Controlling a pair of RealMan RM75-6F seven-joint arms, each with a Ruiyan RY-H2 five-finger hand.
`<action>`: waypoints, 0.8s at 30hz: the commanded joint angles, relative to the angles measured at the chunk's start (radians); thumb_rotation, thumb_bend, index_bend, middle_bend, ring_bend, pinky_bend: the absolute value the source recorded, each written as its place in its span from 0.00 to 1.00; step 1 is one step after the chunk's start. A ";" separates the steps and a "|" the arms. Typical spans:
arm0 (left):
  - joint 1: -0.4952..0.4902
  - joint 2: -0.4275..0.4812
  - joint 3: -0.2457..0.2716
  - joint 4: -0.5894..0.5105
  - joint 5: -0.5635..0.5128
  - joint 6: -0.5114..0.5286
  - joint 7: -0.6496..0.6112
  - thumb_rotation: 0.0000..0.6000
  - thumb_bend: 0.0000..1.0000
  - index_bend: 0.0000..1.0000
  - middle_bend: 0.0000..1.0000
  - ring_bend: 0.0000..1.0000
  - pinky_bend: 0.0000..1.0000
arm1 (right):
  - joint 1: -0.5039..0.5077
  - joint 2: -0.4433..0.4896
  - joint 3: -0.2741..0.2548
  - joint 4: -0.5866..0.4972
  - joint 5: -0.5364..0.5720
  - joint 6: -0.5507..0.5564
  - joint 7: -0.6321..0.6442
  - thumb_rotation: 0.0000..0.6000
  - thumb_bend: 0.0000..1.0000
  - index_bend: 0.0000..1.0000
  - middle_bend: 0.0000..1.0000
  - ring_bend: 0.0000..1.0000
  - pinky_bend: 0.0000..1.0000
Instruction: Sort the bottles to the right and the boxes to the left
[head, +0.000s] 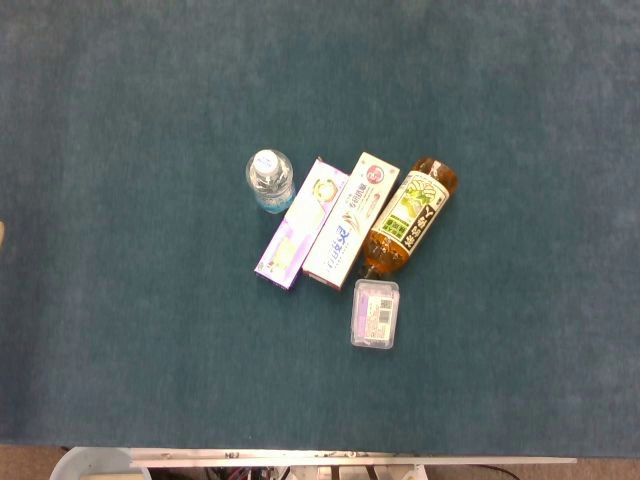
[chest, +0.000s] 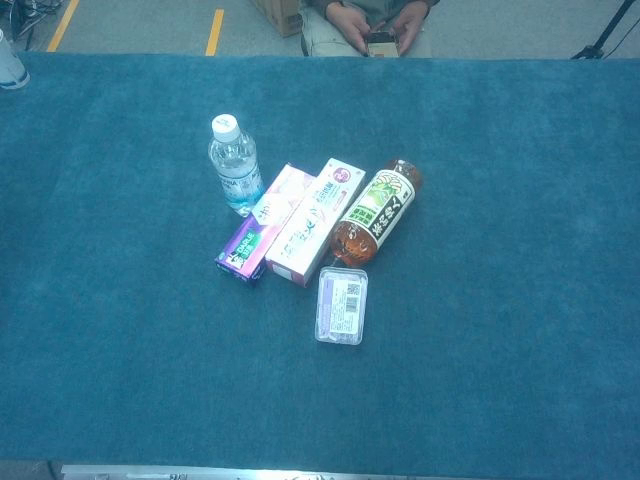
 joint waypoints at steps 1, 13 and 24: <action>0.001 0.000 -0.001 0.001 0.002 0.000 -0.004 1.00 0.24 0.13 0.13 0.10 0.20 | 0.002 0.005 -0.002 -0.007 -0.007 -0.001 0.002 1.00 0.00 0.09 0.23 0.10 0.14; 0.007 0.007 -0.003 0.011 0.014 0.002 -0.027 1.00 0.24 0.13 0.13 0.10 0.20 | 0.089 0.051 -0.005 -0.071 -0.104 -0.093 0.039 1.00 0.00 0.09 0.23 0.10 0.14; 0.024 0.023 -0.003 0.009 0.030 0.026 -0.055 1.00 0.24 0.13 0.13 0.10 0.20 | 0.297 0.054 0.019 -0.132 -0.158 -0.354 0.051 1.00 0.00 0.09 0.23 0.10 0.14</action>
